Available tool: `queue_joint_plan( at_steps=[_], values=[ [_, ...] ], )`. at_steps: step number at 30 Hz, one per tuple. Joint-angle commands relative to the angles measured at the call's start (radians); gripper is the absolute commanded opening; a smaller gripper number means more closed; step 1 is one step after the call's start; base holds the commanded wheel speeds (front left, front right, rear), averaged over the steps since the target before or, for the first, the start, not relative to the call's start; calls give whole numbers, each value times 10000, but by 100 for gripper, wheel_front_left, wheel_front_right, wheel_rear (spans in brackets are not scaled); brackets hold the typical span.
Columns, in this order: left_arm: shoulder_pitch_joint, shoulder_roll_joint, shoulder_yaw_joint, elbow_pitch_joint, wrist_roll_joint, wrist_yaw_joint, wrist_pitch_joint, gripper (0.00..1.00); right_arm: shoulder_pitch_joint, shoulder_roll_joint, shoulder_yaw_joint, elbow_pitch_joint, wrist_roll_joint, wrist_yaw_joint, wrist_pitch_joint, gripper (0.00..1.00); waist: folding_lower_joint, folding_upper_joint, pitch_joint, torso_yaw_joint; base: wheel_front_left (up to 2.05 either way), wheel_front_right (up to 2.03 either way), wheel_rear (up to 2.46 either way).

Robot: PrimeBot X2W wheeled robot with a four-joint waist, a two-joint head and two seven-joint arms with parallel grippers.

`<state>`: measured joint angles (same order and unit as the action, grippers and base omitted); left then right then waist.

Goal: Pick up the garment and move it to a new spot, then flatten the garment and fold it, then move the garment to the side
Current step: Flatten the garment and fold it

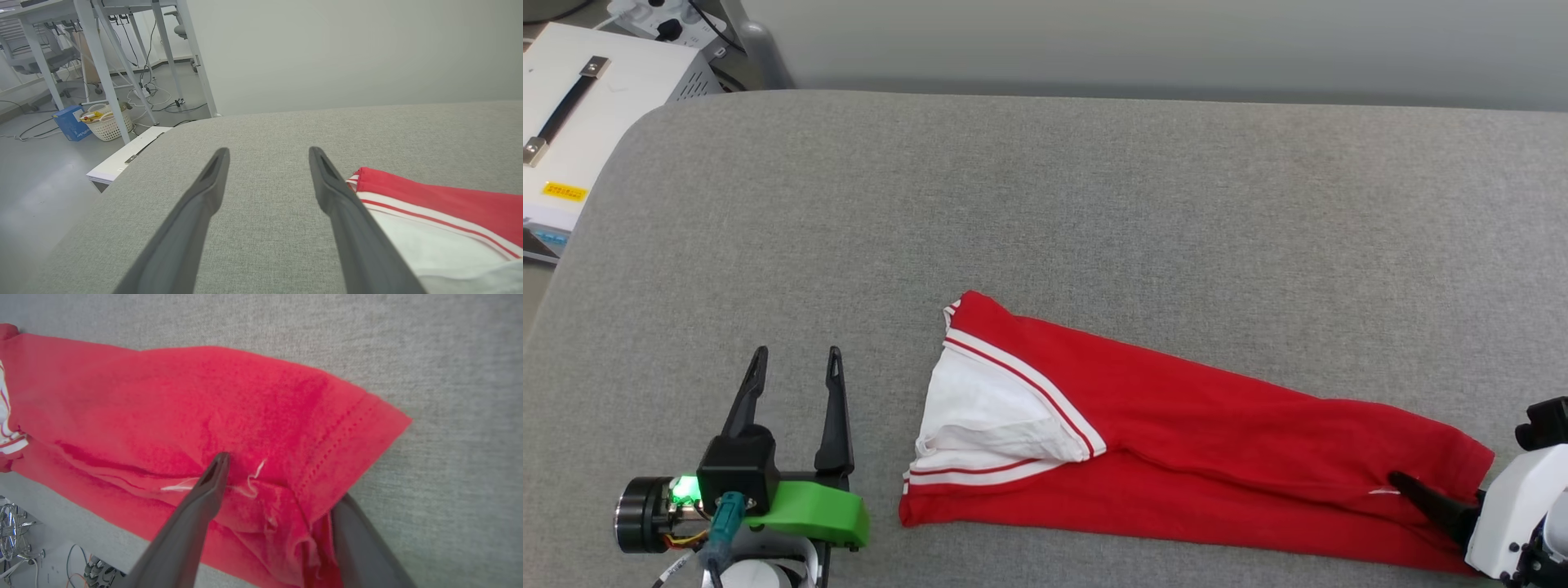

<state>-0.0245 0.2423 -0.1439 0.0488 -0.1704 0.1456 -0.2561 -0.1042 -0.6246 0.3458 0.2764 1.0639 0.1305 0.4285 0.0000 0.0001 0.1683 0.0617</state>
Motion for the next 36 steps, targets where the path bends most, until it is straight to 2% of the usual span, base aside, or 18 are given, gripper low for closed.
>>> queue_joint_plan(
  at_steps=[1, 3, 4, 5, 6, 13, 24, 29, 36],
  values=[
    [145, -139, 101, -62, 217, -122, -56, 100, 12, 248, 283, 99, 114, 2, -54, 100, 0, -1, -17, 13, 0, 0, 0],
    [177, -276, 203, -84, 398, -256, -56, 100, -25, 214, 389, 179, 140, 2, -182, 100, 0, -1, -23, 16, 0, 0, 0],
    [186, -330, 247, -87, 465, -314, -56, 100, -49, 191, 419, 223, 114, 2, -290, 81, 0, -1, -27, 18, 0, 0, 0],
    [196, -391, 308, -91, 545, -376, -56, 100, -80, 184, 454, 288, 112, 2, -405, 34, 0, -1, -34, 15, 0, 0, 0],
    [205, -436, 356, -91, 604, -421, -57, 100, -105, 179, 493, 334, 131, 2, -466, 0, 0, -1, -43, 14, 0, 0, 0],
    [333, -743, 661, -95, 871, -862, -57, 100, -266, -184, 449, 684, 374, 2, -874, 0, 0, -1, -175, -16, 0, 0, 0],
    [531, -964, 833, 61, 1258, -1253, -57, 100, -166, -1407, -474, 1487, 284, 2, -1228, 0, 0, -1, -401, -49, 0, 0, 0],
    [586, -1022, 843, 118, 1363, -1340, -57, 100, 148, -1688, -622, 858, 322, 2, -1189, 0, 0, -1, -456, -65, 0, 0, 0],
    [608, -1088, 888, 169, 1422, -1408, -57, 100, 553, -1614, -859, -817, 699, 2, -896, 0, 0, -1, -518, -84, 0, 0, 0]
  ],
)
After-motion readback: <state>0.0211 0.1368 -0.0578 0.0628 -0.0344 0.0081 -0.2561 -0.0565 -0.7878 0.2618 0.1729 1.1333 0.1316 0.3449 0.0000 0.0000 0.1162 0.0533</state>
